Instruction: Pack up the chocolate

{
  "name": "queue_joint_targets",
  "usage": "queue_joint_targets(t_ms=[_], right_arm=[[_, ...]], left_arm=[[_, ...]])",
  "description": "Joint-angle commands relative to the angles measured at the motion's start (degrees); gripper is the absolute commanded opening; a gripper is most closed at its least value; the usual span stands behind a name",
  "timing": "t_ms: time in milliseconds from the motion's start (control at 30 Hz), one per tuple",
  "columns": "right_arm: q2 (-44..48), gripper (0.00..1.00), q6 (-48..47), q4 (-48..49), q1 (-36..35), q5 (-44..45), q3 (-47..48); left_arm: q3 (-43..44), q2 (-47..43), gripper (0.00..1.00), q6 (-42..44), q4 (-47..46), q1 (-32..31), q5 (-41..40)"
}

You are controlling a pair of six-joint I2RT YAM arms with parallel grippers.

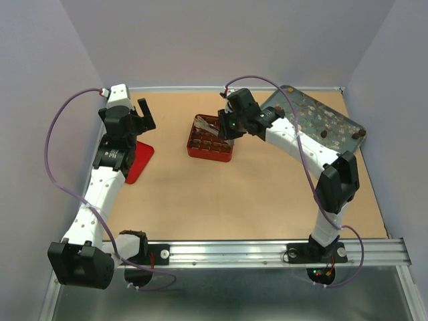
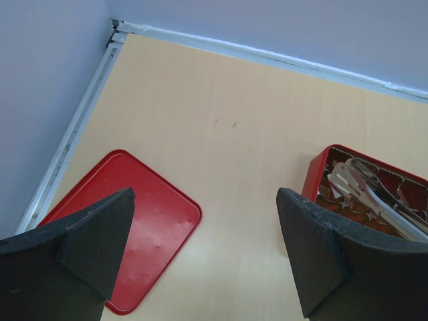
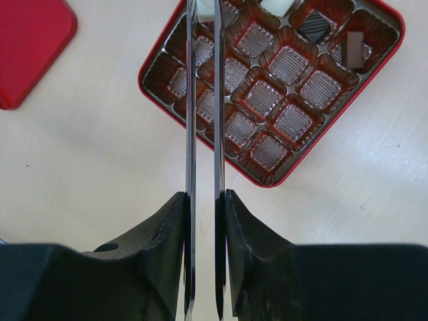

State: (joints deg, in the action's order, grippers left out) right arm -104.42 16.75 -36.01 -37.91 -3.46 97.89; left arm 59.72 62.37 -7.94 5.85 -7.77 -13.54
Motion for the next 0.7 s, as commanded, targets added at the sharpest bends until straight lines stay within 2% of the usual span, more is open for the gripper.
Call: queue_joint_targets(t_ms=[0, 300, 533, 667], right_arm=[[-0.34, 0.33, -0.05, 2.52, -0.85, -0.75, 4.15], [-0.26, 0.41, -0.14, 2.35, -0.85, -0.05, 4.59], [0.97, 0.41, -0.05, 2.35, -0.94, 1.79, 5.12], [3.87, 0.40, -0.75, 2.35, -0.85, 5.90, 6.35]], left_arm=[[0.31, -1.64, 0.99, 0.65, -2.07, 0.39, -0.43], [0.39, -1.55, 0.99, 0.74, -2.07, 0.48, -0.26], [0.31, -1.64, 0.99, 0.56, -2.07, 0.56, -0.17], [0.31, -1.64, 0.99, 0.56, -2.15, 0.65, -0.08]])
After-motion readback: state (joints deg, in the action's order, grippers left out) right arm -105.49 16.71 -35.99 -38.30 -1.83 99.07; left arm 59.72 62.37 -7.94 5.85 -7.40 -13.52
